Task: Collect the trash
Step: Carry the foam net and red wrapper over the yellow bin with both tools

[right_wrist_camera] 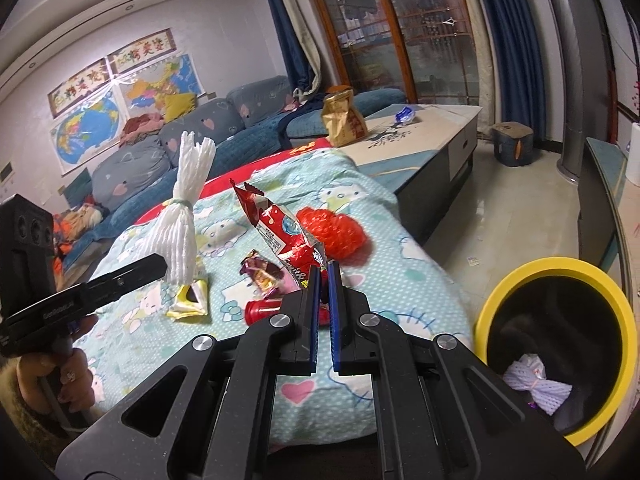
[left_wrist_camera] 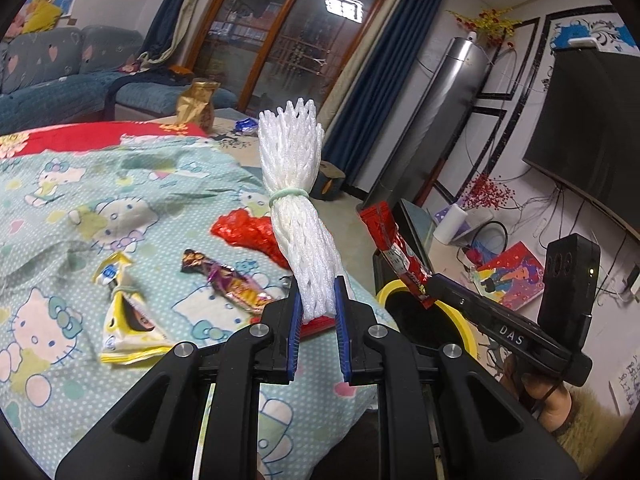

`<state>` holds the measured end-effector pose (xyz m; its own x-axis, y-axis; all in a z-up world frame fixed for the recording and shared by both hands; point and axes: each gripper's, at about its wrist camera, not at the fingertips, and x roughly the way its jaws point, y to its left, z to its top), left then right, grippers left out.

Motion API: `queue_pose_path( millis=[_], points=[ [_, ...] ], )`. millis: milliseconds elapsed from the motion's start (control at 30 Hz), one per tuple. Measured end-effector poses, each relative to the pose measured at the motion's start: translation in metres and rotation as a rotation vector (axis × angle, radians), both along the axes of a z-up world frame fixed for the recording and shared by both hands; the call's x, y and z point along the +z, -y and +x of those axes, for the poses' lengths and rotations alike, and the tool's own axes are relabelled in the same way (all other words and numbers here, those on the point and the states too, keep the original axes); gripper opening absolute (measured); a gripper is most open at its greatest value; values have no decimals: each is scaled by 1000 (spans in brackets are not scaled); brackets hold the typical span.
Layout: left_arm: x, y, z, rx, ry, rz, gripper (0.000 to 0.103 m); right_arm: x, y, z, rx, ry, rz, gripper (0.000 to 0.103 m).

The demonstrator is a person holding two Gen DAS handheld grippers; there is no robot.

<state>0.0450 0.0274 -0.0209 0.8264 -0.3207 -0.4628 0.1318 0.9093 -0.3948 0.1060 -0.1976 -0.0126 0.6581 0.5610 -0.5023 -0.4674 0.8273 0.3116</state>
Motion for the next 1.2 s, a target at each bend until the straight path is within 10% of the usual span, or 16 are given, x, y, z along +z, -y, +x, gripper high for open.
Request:
queue_pose_path(
  millis=[1200],
  points=[
    [8, 84, 23, -196, 32, 68, 15, 1, 81, 20, -248, 13, 29, 2]
  ],
)
